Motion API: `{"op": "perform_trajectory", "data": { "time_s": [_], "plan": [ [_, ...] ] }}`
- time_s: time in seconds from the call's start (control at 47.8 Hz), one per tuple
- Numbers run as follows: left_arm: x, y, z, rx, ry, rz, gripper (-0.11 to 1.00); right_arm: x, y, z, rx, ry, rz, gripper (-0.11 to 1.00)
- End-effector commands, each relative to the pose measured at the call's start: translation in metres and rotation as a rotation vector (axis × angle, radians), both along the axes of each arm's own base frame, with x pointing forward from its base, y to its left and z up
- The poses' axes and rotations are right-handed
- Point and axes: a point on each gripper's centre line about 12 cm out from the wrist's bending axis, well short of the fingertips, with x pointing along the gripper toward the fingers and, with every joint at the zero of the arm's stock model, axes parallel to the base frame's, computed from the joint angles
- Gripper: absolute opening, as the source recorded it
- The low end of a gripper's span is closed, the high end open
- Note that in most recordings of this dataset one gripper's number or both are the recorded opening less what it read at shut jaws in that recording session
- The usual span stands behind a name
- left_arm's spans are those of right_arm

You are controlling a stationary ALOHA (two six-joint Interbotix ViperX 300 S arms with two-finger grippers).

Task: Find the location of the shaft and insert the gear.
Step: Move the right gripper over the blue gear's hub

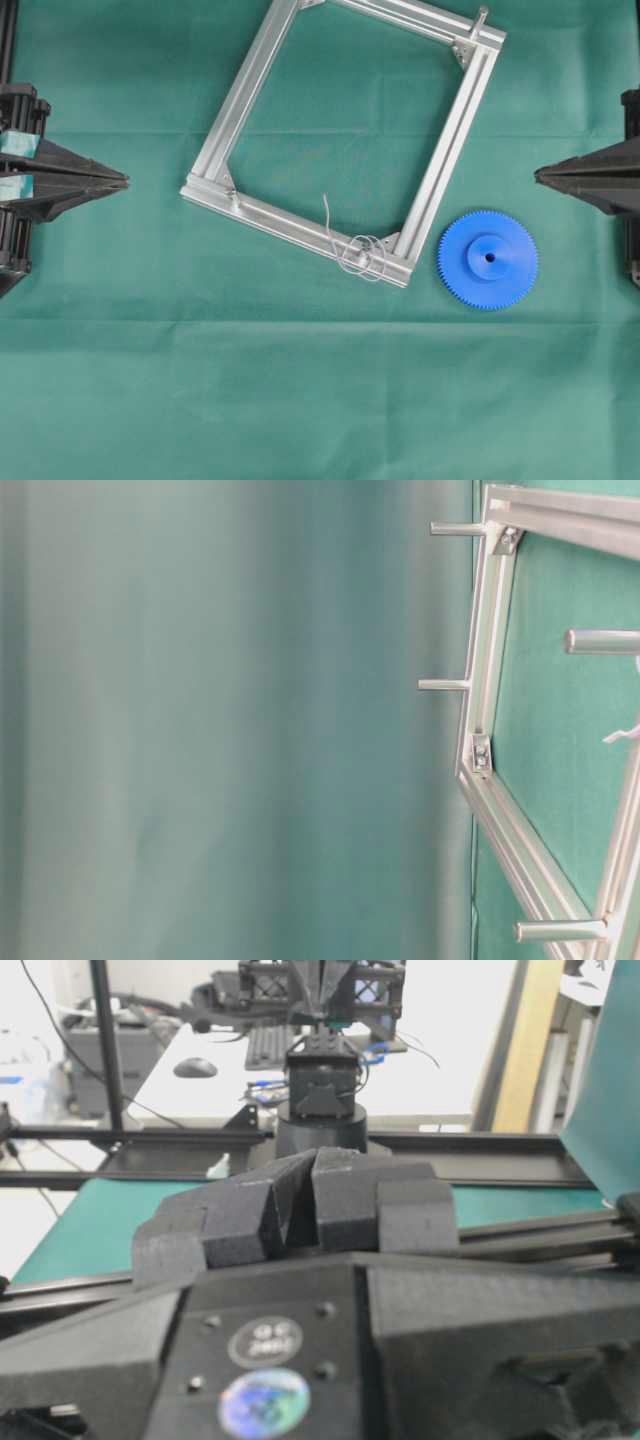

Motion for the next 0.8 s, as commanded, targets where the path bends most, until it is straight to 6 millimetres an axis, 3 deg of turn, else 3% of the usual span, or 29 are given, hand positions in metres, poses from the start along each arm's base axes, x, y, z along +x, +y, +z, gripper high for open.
{"op": "perform_trajectory", "data": {
  "time_s": [0.0, 0.063, 0.335, 0.46, 0.544, 0.712, 0.774],
  "plan": [
    [0.0036, 0.0015, 0.0147, -0.003, -0.014, 0.009, 0.01, 0.0016, 0.0000, 0.0032, 0.000, -0.005, 0.000, 0.00],
    [0.0041, 0.0016, 0.0148, -0.004, 0.005, 0.009, 0.03, 0.0027, -0.0001, 0.0007, 0.000, 0.048, -0.001, 0.04],
    [0.0029, 0.0015, 0.0156, -0.005, 0.015, 0.008, 0.00, 0.0033, -0.0001, -0.0056, 0.042, 0.299, -0.003, 0.03],
    [0.0023, 0.0015, 0.0162, -0.005, 0.012, 0.008, 0.01, 0.0029, -0.0001, -0.0022, 0.050, 0.345, -0.005, 0.09],
    [0.0026, 0.0015, 0.0159, -0.003, 0.014, 0.008, 0.00, 0.0028, -0.0001, -0.0011, 0.059, 0.367, -0.006, 0.26],
    [0.0024, 0.0015, 0.0169, -0.005, 0.011, 0.008, 0.01, 0.0010, -0.0002, -0.0045, 0.065, 0.422, -0.010, 0.76],
    [0.0024, 0.0015, 0.0167, -0.005, 0.012, 0.008, 0.00, 0.0004, -0.0002, -0.0050, 0.067, 0.439, -0.010, 0.88]
  ]
}}
